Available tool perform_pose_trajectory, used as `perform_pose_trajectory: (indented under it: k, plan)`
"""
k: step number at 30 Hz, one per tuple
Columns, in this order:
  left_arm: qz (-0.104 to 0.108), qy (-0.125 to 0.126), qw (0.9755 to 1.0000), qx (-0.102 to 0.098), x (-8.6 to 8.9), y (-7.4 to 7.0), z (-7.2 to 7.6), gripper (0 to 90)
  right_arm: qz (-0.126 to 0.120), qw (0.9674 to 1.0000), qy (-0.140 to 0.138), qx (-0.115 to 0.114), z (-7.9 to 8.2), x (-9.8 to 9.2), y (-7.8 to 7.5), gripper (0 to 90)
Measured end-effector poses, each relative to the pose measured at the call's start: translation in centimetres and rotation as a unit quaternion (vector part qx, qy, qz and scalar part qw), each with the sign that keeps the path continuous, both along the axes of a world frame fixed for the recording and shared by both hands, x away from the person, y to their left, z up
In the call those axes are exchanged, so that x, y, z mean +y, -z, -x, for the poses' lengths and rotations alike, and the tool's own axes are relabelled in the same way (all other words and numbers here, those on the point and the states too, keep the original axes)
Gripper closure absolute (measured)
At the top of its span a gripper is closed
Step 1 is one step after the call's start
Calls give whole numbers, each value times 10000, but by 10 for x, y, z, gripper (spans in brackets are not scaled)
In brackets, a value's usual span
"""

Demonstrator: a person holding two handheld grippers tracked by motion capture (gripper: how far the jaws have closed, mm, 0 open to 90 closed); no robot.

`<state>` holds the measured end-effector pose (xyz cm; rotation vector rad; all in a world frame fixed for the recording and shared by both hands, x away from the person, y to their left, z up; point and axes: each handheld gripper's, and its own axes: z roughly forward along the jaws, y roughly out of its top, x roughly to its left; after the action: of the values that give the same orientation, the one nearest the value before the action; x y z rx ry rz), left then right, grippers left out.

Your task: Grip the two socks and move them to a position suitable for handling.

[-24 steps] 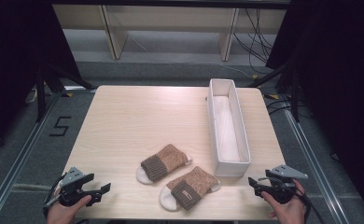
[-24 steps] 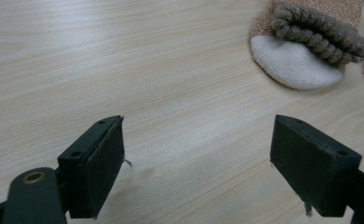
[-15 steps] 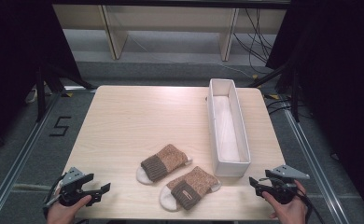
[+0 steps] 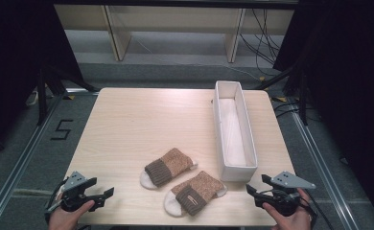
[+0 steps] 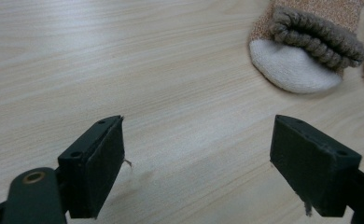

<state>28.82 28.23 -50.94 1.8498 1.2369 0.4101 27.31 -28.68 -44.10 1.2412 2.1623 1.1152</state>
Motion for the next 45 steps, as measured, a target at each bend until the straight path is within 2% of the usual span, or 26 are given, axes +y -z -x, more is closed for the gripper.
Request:
perform_pose_trajectory:
  k: [1, 4, 6, 7, 8, 10, 12, 14, 18, 19, 20, 23, 24, 26, 27, 28, 29, 32, 34, 35, 37, 39, 42, 43, 44, 45]
  plan:
    - [0, 0, 10000, 0, 0, 0, 0, 172, 0, 10000, 0, 0, 0, 0, 0, 325]
    - [-2, -18, 10000, 7, 0, 0, -1, 172, -48, 9998, -181, -48, 1, 16, -6, 325]
    - [45, -46, 10000, 0, -2, -1, -1, 172, -175, 9989, -431, 28, -1, 33, -11, 335]
    - [45, -46, 10000, 0, -2, -1, -1, 172, -175, 9989, -431, 28, -1, 33, -11, 335]
    - [52, -18, 10000, -25, -2, 0, -1, 172, -161, 9980, -606, -36, -5, 44, -11, 341]
    - [20, 12, 10000, -3, -2, -1, -2, 172, -121, 9974, -705, -5, -7, 48, -12, 343]
    - [13, 24, 10000, 9, -2, -1, -2, 172, -169, 9957, -909, 62, -13, 70, -13, 349]
    - [26, -4, 10000, 7, -2, -1, -1, 172, -105, 9940, -1083, 53, -19, 82, -13, 353]
    - [33, 30, 10000, 3, -2, -2, -2, 172, -59, 9921, -1248, 67, -28, 95, -13, 360]
    - [27, 28, 10000, 8, -2, -2, -2, 172, -66, 9910, -1336, 90, -35, 107, -12, 366]
    - [21, 13, 10000, -9, -2, -1, -2, 172, -66, 9910, -1336, 90, -35, 107, -12, 366]
    - [42, 35, 10000, 6, -3, -1, -2, 172, 108, 9876, -1559, 117, -44, 127, -9, 373]
    - [-5, 56, 10000, 9, -3, -2, -2, 172, 108, 9876, -1559, 117, -44, 127, -9, 373]
    - [11, 59, 10000, -10, -4, -1, -3, 172, 125, 9856, -1665, 271, -50, 143, -6, 387]
    - [11, 59, 10000, -10, -4, -1, -3, 172, 125, 9856, -1665, 271, -50, 143, -6, 387]
    - [2, 75, 10000, -10, -4, -1, -3, 172, 191, 9835, -1781, 233, -53, 147, -6, 388]
    - [0, 77, 10000, -2, -4, -1, -3, 173, 169, 9837, -1761, 325, -54, 152, -5, 391]
    - [-7, 72, 10000, -9, -5, -2, -3, 175, 248, 9794, -1969, 384, -63, 174, -2, 409]
    - [-37, 90, 10000, -14, -5, -2, -3, 175, 265, 9783, -2019, 371, -64, 179, -2, 413]
    - [-26, 114, 9999, -5, -5, -2, -3, 175, 284, 9769, -2093, 320, -67, 185, 0, 419]
    - [12, 92, 10000, -7, -5, -2, -3, 176, 411, 9730, -2230, 436, -72, 203, 3, 426]
    - [-46, 93, 9999, 6, -4, -2, -3, 176, 420, 9725, -2248, 445, -73, 207, 4, 429]
    - [19, 110, 9999, 8, -5, -2, -3, 176, 375, 9709, -2306, 524, -79, 221, 10, 436]
    - [-10, 112, 9999, 9, -4, -2, -3, 177, 461, 9688, -2371, 551, -81, 224, 10, 439]
    - [-6, 110, 9999, 8, -4, -2, -3, 176, 469, 9692, -2325, 668, -82, 231, 13, 443]
    - [-9, 108, 9999, 7, -4, -2, -3, 176, 469, 9692, -2325, 668, -82, 231, 13, 443]
